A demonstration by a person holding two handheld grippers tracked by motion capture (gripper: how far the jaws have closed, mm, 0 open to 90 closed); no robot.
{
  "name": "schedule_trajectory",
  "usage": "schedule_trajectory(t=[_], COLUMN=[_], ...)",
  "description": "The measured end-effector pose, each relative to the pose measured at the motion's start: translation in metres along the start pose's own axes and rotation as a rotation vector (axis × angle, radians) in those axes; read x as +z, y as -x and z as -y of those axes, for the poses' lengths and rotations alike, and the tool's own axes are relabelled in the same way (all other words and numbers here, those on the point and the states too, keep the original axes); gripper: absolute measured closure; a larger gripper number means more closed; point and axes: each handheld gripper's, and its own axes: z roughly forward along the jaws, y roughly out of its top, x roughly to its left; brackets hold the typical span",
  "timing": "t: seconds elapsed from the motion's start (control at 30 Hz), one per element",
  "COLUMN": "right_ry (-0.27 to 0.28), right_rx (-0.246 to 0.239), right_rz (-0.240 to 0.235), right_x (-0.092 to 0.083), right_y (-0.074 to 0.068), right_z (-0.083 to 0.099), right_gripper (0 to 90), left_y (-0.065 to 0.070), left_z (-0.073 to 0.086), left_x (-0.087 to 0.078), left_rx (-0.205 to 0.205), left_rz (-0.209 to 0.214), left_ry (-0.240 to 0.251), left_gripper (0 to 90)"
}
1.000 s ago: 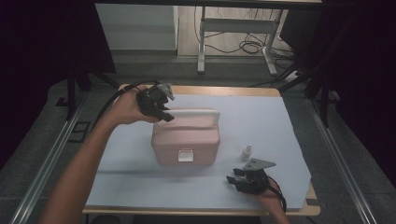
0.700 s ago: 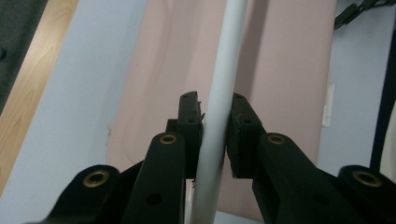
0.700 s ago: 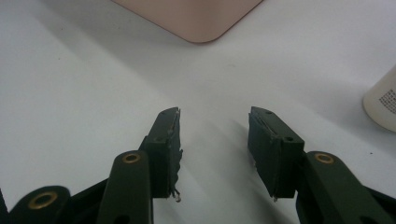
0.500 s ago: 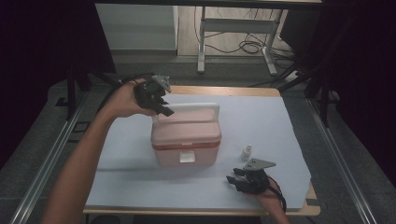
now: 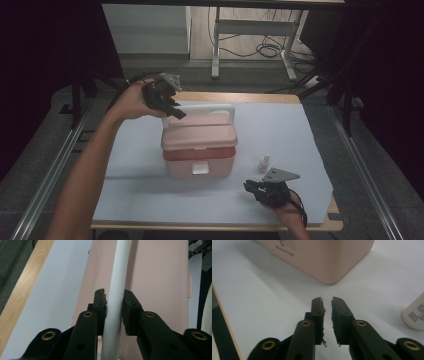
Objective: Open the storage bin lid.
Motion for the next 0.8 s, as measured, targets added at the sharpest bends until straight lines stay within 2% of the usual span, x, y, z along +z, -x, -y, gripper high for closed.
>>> schedule_trajectory(t=[0.17, 0.43, 0.8], right_ry=[0.030, 0.124, 0.175], right_rx=[-0.018, -0.053, -0.067], right_rz=[0.013, 0.003, -0.010], right_x=[-0.005, -0.024, -0.024], right_y=[-0.004, -0.013, -0.015], right_z=[-0.007, -0.042, -0.079], right_gripper=[89.5, 89.7, 89.8], left_y=[0.000, 0.000, -0.001], left_z=[0.000, -0.001, -0.002], left_x=[0.000, 0.000, 0.000], left_rx=[0.002, 0.000, -0.002], left_rz=[0.000, -0.002, -0.004], left_ry=[-0.003, -0.008, -0.012], left_gripper=[75.7, 75.6, 75.2])
